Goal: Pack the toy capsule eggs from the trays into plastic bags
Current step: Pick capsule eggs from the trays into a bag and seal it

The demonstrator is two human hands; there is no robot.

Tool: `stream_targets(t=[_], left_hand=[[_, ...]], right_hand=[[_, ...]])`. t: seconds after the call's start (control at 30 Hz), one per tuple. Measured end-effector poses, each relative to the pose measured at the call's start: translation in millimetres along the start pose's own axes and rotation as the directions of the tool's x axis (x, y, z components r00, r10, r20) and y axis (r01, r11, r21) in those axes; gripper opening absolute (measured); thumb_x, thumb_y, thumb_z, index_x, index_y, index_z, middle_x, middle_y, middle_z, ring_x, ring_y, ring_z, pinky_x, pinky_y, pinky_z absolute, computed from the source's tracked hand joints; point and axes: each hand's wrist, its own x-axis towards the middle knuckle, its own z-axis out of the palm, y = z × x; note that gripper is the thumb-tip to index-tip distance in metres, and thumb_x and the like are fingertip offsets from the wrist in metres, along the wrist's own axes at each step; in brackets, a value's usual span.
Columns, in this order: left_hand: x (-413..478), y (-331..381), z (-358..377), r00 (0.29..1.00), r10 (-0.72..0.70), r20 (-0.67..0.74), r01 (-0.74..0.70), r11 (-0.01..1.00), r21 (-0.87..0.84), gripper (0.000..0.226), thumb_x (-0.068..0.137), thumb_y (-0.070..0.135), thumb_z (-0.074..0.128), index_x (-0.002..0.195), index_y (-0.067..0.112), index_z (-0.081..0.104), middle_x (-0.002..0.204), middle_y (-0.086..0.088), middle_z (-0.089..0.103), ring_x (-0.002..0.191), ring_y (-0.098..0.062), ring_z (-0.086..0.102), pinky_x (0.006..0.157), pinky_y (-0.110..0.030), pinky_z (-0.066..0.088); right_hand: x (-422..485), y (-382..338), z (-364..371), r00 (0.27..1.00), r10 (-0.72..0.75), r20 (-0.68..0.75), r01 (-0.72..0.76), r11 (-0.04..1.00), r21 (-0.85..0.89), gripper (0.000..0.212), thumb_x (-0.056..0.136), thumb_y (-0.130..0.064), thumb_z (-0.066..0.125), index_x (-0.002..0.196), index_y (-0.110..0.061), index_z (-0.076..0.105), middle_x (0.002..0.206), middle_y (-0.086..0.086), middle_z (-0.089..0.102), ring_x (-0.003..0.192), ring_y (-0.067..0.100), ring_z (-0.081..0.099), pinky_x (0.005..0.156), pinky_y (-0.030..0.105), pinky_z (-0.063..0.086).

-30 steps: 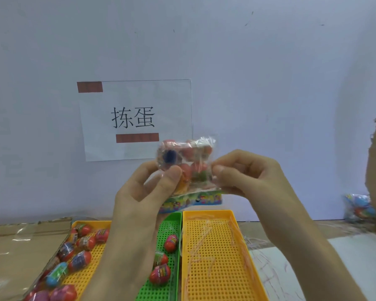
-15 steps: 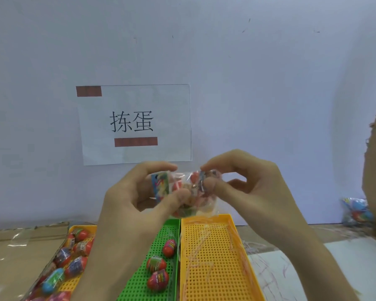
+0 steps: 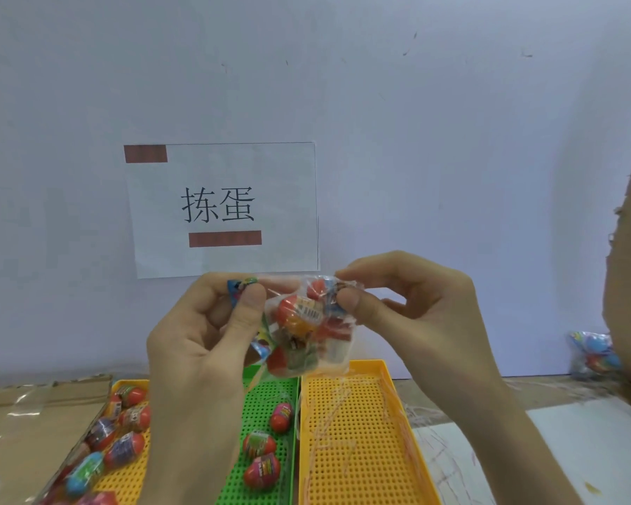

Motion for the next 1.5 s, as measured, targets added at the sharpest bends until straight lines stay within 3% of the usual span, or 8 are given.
stream_targets(t=[0.23,0.47,0.53,0.7,0.9,1.17,1.4,1.5], left_hand=[[-3,-1,11,0.993,-0.115,0.026,0.118,0.98,-0.161,0.024,0.09,0.028,0.054,0.079,0.028,0.075,0.096,-0.007,0.079,0.089,-0.02,0.076,0.064,-0.025,0.06],[-2,-1,4,0.988,-0.051,0.149,0.063,0.995,-0.074,0.013,0.092,0.019,0.062,0.099,0.028,0.055,0.105,-0.006,0.077,0.1,-0.027,0.073,0.071,-0.038,0.056],[0,0,0,0.982,-0.045,0.186,0.048,0.999,-0.012,0.019,0.082,0.034,0.068,0.099,0.031,0.06,0.104,-0.004,0.075,0.102,-0.03,0.071,0.077,-0.049,0.059],[6,4,-9,0.971,-0.142,0.192,0.091,0.963,0.252,0.028,0.069,0.054,0.087,0.09,0.04,0.075,0.093,0.011,0.076,0.085,-0.011,0.074,0.066,-0.021,0.059],[12,8,-19,0.932,-0.21,0.296,0.095,0.929,0.358,0.029,0.064,0.059,0.069,0.089,0.047,0.077,0.088,0.013,0.076,0.081,-0.004,0.073,0.075,-0.03,0.053],[10,10,-21,0.936,0.01,0.353,-0.156,0.908,0.389,0.013,0.077,0.042,0.08,0.089,0.045,0.076,0.086,0.013,0.075,0.078,-0.006,0.074,0.069,-0.019,0.056],[8,6,-21,0.944,0.031,0.327,-0.176,0.889,0.424,0.016,0.079,0.048,0.084,0.087,0.04,0.072,0.083,0.014,0.075,0.08,-0.007,0.073,0.07,-0.021,0.057],[9,4,-24,0.924,-0.045,0.379,-0.133,0.892,0.431,0.029,0.074,0.061,0.071,0.092,0.039,0.069,0.087,0.012,0.075,0.085,-0.007,0.073,0.067,-0.027,0.052]], right_hand=[[2,0,-7,0.998,0.048,0.038,-0.049,0.999,0.022,0.01,0.078,-0.026,0.078,0.088,-0.027,0.078,0.092,-0.005,0.076,0.098,0.016,0.071,0.078,0.041,0.063],[1,1,-7,0.996,0.06,0.063,-0.054,0.994,-0.095,0.021,0.088,-0.011,0.076,0.084,-0.031,0.073,0.092,-0.009,0.072,0.098,0.01,0.067,0.07,0.021,0.055],[0,2,-4,0.997,0.055,0.063,-0.046,0.99,-0.133,0.018,0.088,-0.013,0.077,0.082,-0.031,0.073,0.09,-0.011,0.071,0.097,0.01,0.067,0.068,0.021,0.053],[-3,0,5,0.994,-0.006,0.113,0.019,0.993,-0.119,0.008,0.082,-0.024,0.076,0.084,-0.031,0.073,0.091,-0.011,0.071,0.096,0.017,0.068,0.07,0.031,0.058],[-4,3,8,0.988,-0.014,0.152,0.029,0.995,-0.096,0.011,0.077,-0.024,0.083,0.081,-0.027,0.074,0.085,-0.007,0.072,0.09,0.022,0.07,0.068,0.03,0.055],[-4,5,11,0.988,-0.009,0.153,0.02,0.997,-0.075,0.01,0.079,-0.024,0.081,0.081,-0.031,0.075,0.088,-0.005,0.067,0.092,0.023,0.066,0.07,0.04,0.056],[-4,4,10,0.982,-0.01,0.19,0.029,0.995,-0.097,0.008,0.082,-0.025,0.079,0.081,-0.03,0.072,0.089,-0.007,0.067,0.094,0.021,0.065,0.07,0.029,0.053],[-5,3,9,0.975,-0.014,0.221,0.045,0.99,-0.136,0.006,0.083,-0.03,0.077,0.083,-0.029,0.071,0.089,-0.01,0.067,0.094,0.019,0.065,0.072,0.025,0.051]])
